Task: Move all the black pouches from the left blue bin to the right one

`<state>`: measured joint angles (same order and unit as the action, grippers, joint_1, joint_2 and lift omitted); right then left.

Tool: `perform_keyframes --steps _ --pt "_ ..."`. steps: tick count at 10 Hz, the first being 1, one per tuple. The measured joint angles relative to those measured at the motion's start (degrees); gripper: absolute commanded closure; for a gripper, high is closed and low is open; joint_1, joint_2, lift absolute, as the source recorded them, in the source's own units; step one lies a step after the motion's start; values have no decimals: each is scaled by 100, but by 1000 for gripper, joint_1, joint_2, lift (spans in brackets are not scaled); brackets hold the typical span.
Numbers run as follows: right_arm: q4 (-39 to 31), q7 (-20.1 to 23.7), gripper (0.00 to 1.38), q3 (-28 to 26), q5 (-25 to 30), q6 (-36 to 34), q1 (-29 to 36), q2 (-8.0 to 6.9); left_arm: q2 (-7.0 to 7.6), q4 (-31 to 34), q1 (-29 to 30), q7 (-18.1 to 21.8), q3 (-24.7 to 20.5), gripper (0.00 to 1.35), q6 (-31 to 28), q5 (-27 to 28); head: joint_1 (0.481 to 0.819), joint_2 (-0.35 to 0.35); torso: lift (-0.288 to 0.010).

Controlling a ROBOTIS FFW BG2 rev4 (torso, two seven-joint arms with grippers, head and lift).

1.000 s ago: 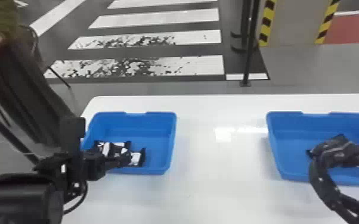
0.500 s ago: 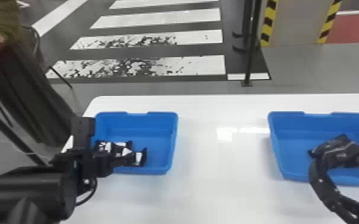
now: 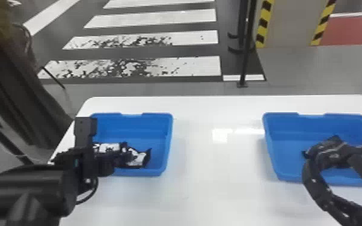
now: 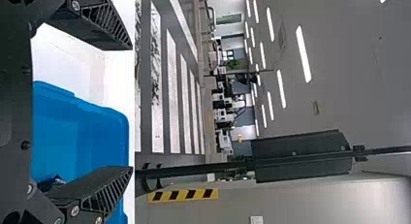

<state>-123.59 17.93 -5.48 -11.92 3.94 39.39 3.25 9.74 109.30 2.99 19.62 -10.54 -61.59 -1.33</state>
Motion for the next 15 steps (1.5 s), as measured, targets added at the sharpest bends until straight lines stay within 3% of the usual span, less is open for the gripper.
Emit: perform_keyframes --steps 3,6,8,10,12,15 --pt "17 8 160 10 -71 0 -13 0 1 -12 62 178 43 1207 314 328 695 139 -140" --pt "7 24 167 28 -143 0 -75 9 5 404 254 318 -149 1208 752 152 695 139 -140" --pt "5 52 165 173 -435 -48 -162 66 22 940 525 455 -242 1207 934 -415 695 126 -140" --pt "120 229 165 524 -1128 -233 -391 192 24 1110 742 636 -135 1207 1631 -1533 695 90 -140" --pt "295 332 165 893 -1638 -287 -703 329 26 1220 870 700 227 1207 2067 -2286 695 62 -140" --pt "653 334 165 1218 -1986 -296 -1185 430 68 1351 917 710 931 1207 2198 -2792 695 -11 -140"
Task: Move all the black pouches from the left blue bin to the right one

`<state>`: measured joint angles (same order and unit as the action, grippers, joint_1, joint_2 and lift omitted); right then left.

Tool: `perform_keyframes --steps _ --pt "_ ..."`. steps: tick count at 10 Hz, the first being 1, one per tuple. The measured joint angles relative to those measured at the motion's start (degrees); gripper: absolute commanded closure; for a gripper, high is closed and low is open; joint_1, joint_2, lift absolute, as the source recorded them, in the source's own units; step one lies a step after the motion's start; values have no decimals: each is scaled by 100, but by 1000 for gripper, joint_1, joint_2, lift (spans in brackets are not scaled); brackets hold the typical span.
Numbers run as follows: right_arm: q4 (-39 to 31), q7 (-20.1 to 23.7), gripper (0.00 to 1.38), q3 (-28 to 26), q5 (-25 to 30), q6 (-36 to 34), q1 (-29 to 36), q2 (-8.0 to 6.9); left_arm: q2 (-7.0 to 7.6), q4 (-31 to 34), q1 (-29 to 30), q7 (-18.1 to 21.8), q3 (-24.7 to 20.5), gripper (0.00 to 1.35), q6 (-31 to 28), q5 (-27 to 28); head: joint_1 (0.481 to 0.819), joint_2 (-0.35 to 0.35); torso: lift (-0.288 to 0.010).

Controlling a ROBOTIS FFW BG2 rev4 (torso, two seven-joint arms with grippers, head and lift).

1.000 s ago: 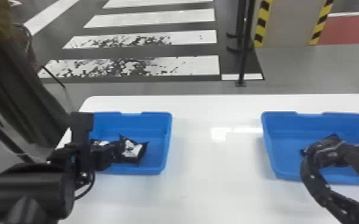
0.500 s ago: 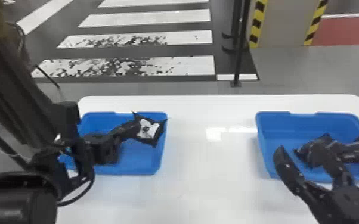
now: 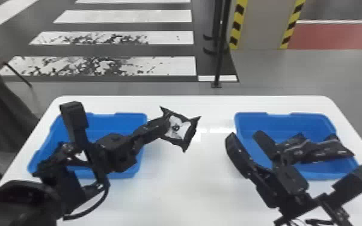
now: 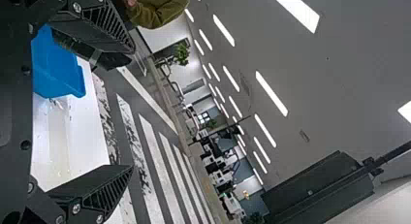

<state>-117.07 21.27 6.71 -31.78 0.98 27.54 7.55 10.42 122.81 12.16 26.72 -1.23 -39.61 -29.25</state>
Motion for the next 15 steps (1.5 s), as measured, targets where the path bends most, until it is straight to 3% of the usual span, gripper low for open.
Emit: perform_keyframes --steps 5,6,7,8,10,11,12,13,14,15 --pt "256 0 231 444 -281 0 -409 95 71 3 -191 -17 549 1207 10 -169 695 -32 -140" --pt "328 0 561 551 -346 -19 -493 109 73 2 -225 -19 613 1207 9 -195 695 -28 -140" --pt "406 0 1018 620 -419 -53 -581 117 74 1 -241 -18 662 1207 2 -215 695 -26 -140" --pt "476 0 1302 654 -527 -66 -661 117 74 -7 -240 -18 693 1207 -3 -225 695 -27 -140" --pt "510 -3 1279 665 -573 43 -710 116 73 -10 -220 -35 697 1188 48 -228 695 -29 -140" --pt "514 12 1279 671 -597 59 -706 115 63 -10 -203 -69 673 1090 117 -229 695 -25 -140" --pt "518 78 1279 676 -620 24 -706 115 44 -10 -178 -132 641 880 193 -256 695 -20 -140" --pt "522 141 1279 678 -640 -30 -726 115 24 -11 -142 -183 608 487 235 -315 695 -11 -140" --pt "568 146 1279 661 -717 -51 -769 113 2 -11 -96 -217 561 188 260 -355 695 -7 -140" --pt "697 141 1279 525 -777 -55 -868 105 -24 -11 -26 -229 478 98 279 -355 695 -13 -140"
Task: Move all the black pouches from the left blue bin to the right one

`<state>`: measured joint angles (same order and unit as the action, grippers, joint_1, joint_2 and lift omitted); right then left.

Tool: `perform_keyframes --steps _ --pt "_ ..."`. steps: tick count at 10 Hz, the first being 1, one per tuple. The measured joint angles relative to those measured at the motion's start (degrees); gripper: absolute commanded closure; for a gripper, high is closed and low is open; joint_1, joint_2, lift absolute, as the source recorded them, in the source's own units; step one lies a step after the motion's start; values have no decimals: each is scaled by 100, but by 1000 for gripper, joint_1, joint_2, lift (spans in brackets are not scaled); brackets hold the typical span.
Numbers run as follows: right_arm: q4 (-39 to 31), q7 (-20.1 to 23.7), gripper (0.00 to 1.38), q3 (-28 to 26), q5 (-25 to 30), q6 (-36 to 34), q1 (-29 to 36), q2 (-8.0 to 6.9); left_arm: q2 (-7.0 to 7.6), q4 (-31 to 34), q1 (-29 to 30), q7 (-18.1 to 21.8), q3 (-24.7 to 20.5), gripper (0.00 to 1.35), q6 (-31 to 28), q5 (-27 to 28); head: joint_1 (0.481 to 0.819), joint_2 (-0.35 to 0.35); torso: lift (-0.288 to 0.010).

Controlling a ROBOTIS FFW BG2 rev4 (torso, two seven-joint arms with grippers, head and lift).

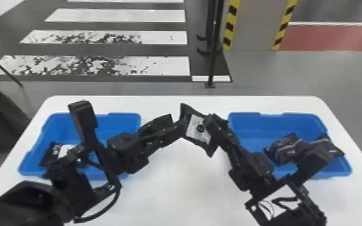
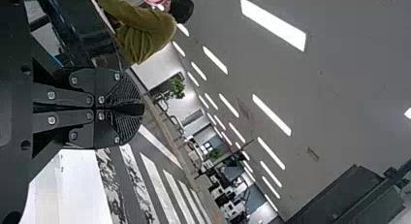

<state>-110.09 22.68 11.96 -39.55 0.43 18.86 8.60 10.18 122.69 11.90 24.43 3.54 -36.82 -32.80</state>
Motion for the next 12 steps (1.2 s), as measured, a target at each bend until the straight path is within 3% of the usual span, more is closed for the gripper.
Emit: perform_keyframes --steps 2,4,5,7,8,10,12 --pt "434 -1 1279 -663 157 -1 -338 -2 -41 16 238 0 -258 136 50 92 695 -48 -140" --pt "910 -30 1279 -1528 690 -1 -658 25 -94 133 517 8 -708 136 37 308 695 -110 -140" --pt "1174 -44 1182 -1817 942 -85 -815 62 -107 203 658 9 -979 136 -44 465 695 -117 -140" --pt "1737 12 398 -2049 1124 -596 -1075 160 -175 363 836 10 -1517 136 -194 885 695 -93 -140" --pt "1893 35 125 -2095 1164 -623 -1060 173 -206 399 832 12 -1714 136 -239 1105 695 -70 -140" --pt "1476 -45 117 -2313 1619 -241 -595 48 -192 436 784 23 -1993 136 -357 1484 695 -47 -140" --pt "202 -395 117 -2352 2490 213 355 -121 -94 489 671 81 -2277 136 -649 2044 695 -8 -140"
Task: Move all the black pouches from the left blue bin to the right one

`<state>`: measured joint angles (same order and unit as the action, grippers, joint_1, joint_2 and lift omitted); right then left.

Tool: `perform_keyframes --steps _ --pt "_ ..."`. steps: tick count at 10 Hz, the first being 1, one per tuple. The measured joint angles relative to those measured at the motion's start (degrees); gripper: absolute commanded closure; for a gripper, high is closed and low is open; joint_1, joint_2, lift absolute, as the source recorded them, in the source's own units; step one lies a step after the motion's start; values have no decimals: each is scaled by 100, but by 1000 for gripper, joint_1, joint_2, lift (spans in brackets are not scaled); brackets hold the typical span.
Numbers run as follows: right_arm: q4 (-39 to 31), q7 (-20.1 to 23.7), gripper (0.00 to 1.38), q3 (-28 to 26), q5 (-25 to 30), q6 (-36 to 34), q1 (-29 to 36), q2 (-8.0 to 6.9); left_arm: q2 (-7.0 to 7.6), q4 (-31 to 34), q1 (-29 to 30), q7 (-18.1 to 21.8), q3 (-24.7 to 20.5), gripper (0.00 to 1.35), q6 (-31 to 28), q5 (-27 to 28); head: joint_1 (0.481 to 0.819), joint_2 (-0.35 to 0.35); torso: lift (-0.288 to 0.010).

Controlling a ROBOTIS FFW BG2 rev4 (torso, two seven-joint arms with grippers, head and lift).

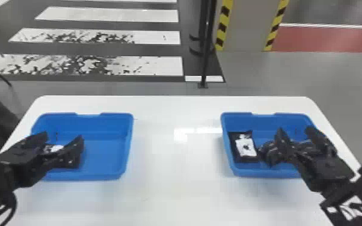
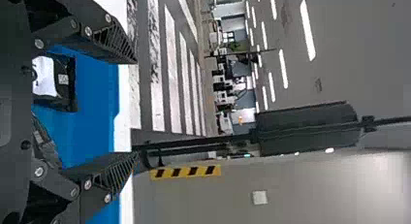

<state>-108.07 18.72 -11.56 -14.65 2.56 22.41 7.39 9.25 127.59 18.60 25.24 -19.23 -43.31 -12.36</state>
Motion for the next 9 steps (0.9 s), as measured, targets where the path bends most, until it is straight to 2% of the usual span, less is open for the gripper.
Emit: perform_keyframes --steps 2,5,7,9 --pt "-948 -212 121 348 481 425 814 -109 121 16 -146 25 -279 136 -331 508 695 113 -140" --pt "-1206 -207 122 937 353 502 1245 -156 383 -118 -714 20 -410 136 -1297 1287 695 277 -140" --pt "-1137 -182 124 1114 198 485 1311 -159 581 -461 -1213 24 -142 136 -2015 1618 695 303 -140" --pt "-1107 -162 125 1132 70 460 1316 -154 629 -772 -1508 24 122 144 -2669 1770 695 304 -140"
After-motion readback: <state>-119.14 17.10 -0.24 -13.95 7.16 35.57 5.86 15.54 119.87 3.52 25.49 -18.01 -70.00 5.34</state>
